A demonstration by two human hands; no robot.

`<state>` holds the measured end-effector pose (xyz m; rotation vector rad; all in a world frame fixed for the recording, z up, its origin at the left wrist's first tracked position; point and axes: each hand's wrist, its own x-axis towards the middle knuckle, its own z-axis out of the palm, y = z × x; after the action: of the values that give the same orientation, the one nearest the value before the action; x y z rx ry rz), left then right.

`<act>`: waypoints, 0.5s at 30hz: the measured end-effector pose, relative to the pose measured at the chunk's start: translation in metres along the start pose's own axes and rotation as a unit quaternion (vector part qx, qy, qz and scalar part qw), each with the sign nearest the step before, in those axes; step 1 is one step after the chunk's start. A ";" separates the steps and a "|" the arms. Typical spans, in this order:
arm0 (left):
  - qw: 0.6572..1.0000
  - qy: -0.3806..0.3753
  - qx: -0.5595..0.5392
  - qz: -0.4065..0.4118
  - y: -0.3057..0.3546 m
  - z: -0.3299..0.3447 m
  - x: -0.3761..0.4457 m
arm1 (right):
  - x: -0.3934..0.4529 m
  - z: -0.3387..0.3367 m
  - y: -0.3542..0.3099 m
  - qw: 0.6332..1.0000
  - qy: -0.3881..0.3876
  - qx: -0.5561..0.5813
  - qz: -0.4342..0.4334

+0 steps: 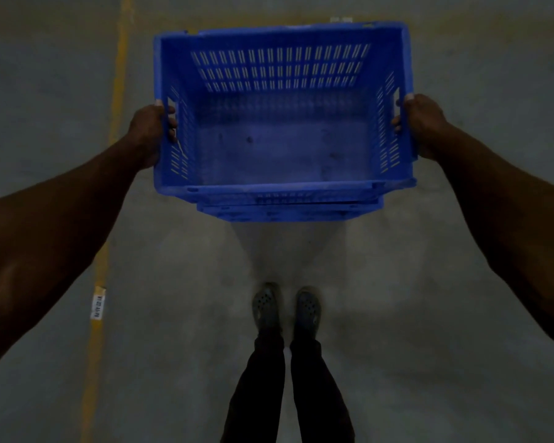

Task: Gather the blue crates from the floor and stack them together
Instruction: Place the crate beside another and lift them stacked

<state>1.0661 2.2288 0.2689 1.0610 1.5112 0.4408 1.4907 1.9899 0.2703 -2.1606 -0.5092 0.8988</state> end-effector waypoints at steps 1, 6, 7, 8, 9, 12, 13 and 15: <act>1.000 0.000 -0.002 -0.003 -0.002 -0.001 0.002 | -0.002 0.002 -0.001 1.000 0.004 -0.005 0.002; 1.000 -0.008 0.003 -0.002 -0.012 -0.006 0.002 | -0.013 0.001 0.000 1.000 0.015 -0.019 0.005; 1.000 -0.007 0.004 -0.001 -0.014 -0.007 0.002 | -0.015 -0.001 -0.001 1.000 0.015 -0.021 0.004; 1.000 -0.008 0.003 -0.003 -0.015 -0.007 0.001 | -0.016 -0.002 -0.002 1.000 0.018 -0.024 0.004; 1.000 -0.008 0.004 -0.005 -0.016 -0.007 0.001 | -0.017 -0.003 -0.002 0.999 0.020 -0.026 0.007; 1.000 -0.014 0.005 -0.003 -0.018 -0.003 -0.005 | -0.021 -0.005 0.010 1.000 0.018 -0.014 0.012; 1.000 -0.016 0.008 0.003 -0.018 -0.001 -0.006 | -0.023 -0.006 0.015 1.000 0.016 -0.010 0.007; 1.000 -0.014 0.016 0.012 -0.017 0.002 -0.004 | -0.023 -0.007 0.021 1.000 0.018 -0.001 0.004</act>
<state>1.0610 2.2159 0.2574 1.1076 1.4864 0.4192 1.4817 1.9590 0.2683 -2.1784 -0.4854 0.8632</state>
